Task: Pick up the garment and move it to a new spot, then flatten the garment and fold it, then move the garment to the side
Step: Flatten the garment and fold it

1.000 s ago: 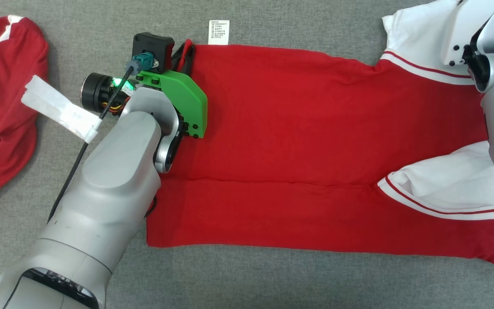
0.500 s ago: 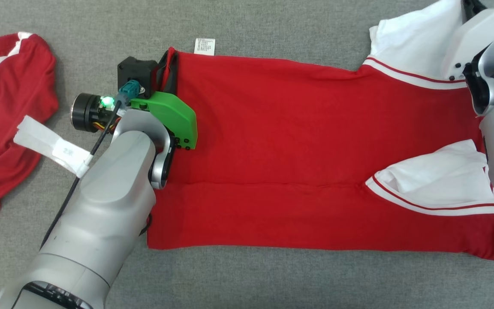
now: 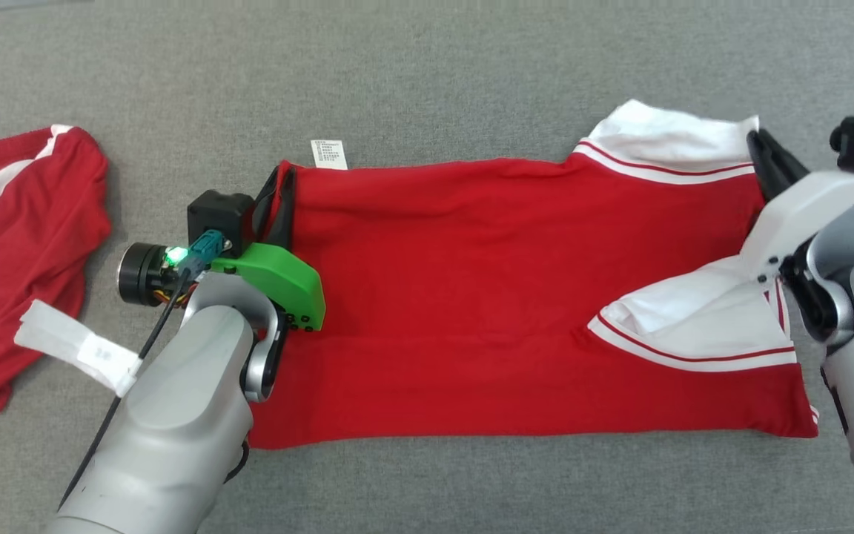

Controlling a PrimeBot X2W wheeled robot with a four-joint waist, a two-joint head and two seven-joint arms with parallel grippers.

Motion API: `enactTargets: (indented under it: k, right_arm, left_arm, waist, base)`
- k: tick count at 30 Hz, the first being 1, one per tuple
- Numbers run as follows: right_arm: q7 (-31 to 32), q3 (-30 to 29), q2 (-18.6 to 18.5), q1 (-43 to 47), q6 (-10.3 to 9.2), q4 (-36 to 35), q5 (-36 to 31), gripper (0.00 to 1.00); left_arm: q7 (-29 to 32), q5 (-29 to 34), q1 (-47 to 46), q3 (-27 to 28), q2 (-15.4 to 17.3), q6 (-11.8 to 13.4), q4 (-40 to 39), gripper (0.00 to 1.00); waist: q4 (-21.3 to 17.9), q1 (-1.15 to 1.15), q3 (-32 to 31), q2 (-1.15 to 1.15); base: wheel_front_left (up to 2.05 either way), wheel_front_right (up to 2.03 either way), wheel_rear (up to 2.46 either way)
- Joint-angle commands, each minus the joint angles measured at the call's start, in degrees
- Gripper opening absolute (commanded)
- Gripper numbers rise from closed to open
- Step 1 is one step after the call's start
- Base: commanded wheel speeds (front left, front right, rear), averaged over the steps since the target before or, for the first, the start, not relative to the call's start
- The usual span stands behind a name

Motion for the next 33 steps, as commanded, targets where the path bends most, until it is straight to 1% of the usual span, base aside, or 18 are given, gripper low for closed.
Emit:
enactTargets:
  k: [1,3,8,13,18,25,26,27,28,29,30,31,33]
  right_arm:
    - [1.11,-0.40,-0.59,2.91,-0.06,-2.58,1.24,0.00]
    - [3.24,-0.84,-1.12,6.92,-0.06,-6.59,2.34,0.00]
    - [7.97,-2.84,-1.19,15.15,-0.06,-15.95,4.03,0.00]
    - [13.18,-4.08,-0.56,21.19,-0.06,-22.29,3.98,0.00]
    - [17.44,-4.91,0.53,25.32,-0.06,-25.77,3.86,0.00]
    - [23.13,-6.65,3.02,30.03,-0.04,-29.47,4.18,0.00]
    - [23.94,-6.93,3.35,30.55,-0.05,-29.84,4.13,0.00]
    - [25.44,-7.22,3.83,31.48,-0.05,-29.84,4.30,0.00]
    - [26.65,-7.47,4.30,32.17,-0.05,-29.78,4.39,0.00]
    - [27.56,-7.58,4.66,32.56,-0.05,-30.14,4.33,0.00]
    - [27.79,-7.84,5.11,32.61,-0.05,-30.51,4.22,0.00]
    - [28.45,-7.98,5.65,33.14,-0.04,-30.56,3.95,1.00]
    - [29.60,-7.93,6.58,34.35,-0.04,-30.57,3.85,1.00]
  left_arm:
    - [-0.19,1.20,1.52,0.81,0.71,-0.16,-1.41,0.00]
    - [-0.19,1.72,3.62,1.80,1.49,-0.11,-2.86,0.00]
    - [-0.21,3.62,8.35,4.60,2.67,-1.00,-5.98,0.00]
    - [-0.21,5.30,12.47,6.82,3.23,-2.14,-7.41,0.00]
    - [-0.22,7.63,15.48,8.54,3.05,-3.19,-8.50,0.00]
    - [-0.22,10.11,18.97,11.67,2.51,-4.69,-9.34,0.00]
    - [-0.22,10.34,19.30,11.99,2.34,-4.88,-9.10,0.08]
    - [-0.22,10.56,19.63,12.33,2.14,-5.35,-8.82,0.38]
    - [-0.21,10.65,19.95,12.59,1.98,-5.67,-8.51,0.73]
    - [-0.20,10.81,20.32,12.93,1.67,-6.02,-8.12,1.00]
    - [-0.16,11.01,20.55,13.28,1.45,-6.27,-7.93,1.00]
    - [-0.15,11.09,20.85,13.84,1.15,-6.46,-7.72,1.00]
    - [-0.16,10.92,21.65,15.21,0.64,-6.64,-7.60,1.00]
  waist:
    - [-1.91,0.00,-2.86,0.00]
    - [-2.39,0.00,-3.79,0.00]
    - [-3.46,0.00,-5.58,0.00]
    - [-3.82,0.00,-6.75,0.00]
    - [-3.91,0.00,-7.34,0.00]
    - [-3.74,0.00,-7.79,0.00]
    - [-3.72,0.00,-7.81,0.00]
    - [-3.72,0.00,-7.84,0.00]
    - [-3.73,0.00,-7.89,0.00]
    - [-3.71,0.00,-7.96,0.00]
    - [-3.69,0.00,-8.02,0.00]
    - [-3.66,0.00,-8.09,0.00]
    - [-3.59,0.00,-8.30,0.00]
  base:
    - [0.00,0.00,0.00]
    - [0.00,0.00,0.00]
    - [0.00,0.00,0.00]
    - [0.00,0.00,0.00]
    - [0.00,0.00,0.00]
    - [0.00,0.00,0.00]
    - [0.00,0.00,0.00]
    - [0.00,0.00,0.00]
    - [0.00,0.00,0.00]
    - [0.00,0.00,0.00]
    - [0.00,0.00,0.00]
    - [0.00,0.00,0.00]
    - [0.00,0.00,0.00]
